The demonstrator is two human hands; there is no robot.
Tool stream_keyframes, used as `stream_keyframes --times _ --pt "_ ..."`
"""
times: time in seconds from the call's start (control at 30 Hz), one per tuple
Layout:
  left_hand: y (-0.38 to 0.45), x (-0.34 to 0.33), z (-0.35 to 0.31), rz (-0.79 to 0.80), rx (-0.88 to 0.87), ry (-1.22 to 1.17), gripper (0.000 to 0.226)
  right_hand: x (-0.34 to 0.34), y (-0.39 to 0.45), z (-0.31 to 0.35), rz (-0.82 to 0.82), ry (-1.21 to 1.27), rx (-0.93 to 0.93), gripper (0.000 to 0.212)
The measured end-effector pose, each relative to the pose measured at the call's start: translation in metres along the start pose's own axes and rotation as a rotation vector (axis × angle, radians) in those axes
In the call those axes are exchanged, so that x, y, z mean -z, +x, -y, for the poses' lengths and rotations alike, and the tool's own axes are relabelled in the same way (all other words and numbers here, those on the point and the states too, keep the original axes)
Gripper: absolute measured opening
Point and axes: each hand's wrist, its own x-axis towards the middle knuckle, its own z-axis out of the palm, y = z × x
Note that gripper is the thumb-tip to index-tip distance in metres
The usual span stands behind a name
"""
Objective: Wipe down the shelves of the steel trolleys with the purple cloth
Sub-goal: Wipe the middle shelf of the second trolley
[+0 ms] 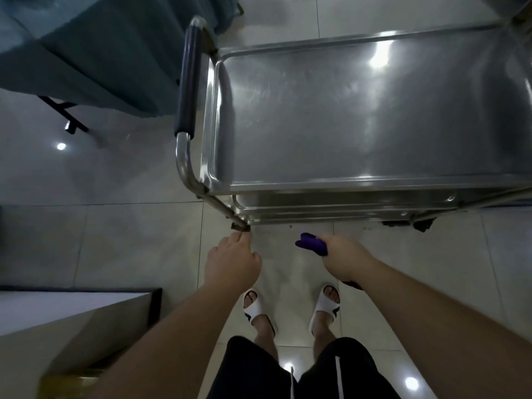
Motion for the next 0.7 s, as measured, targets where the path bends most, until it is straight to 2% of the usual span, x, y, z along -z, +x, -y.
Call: stream_keyframes --times 0.13,0.3,0.43,0.53,0.7 --pt "0.021 -0.017 0.035 0.038 -0.025 -0.026 0.060 -0.017 0.025 0.029 -0.096 0.112 -0.024 0.048" --pt "0.056 -0.035 0.077 0.103 0.064 -0.159 0.059 -0.041 0.066 0.066 -0.158 0.250 -0.004 0.040" --pt "0.089 -0.053 0.102 0.107 0.121 -0.220 0.060 -0.056 0.107 0.089 -0.181 0.307 -0.012 0.046" --pt "0.118 -0.069 0.112 0.066 0.143 -0.241 0.060 -0.064 0.144 0.099 -0.178 0.322 0.025 0.056" --pt "0.176 -0.101 0.120 -0.062 0.235 -0.340 0.059 -0.071 0.208 0.104 -0.273 0.345 0.097 0.048"
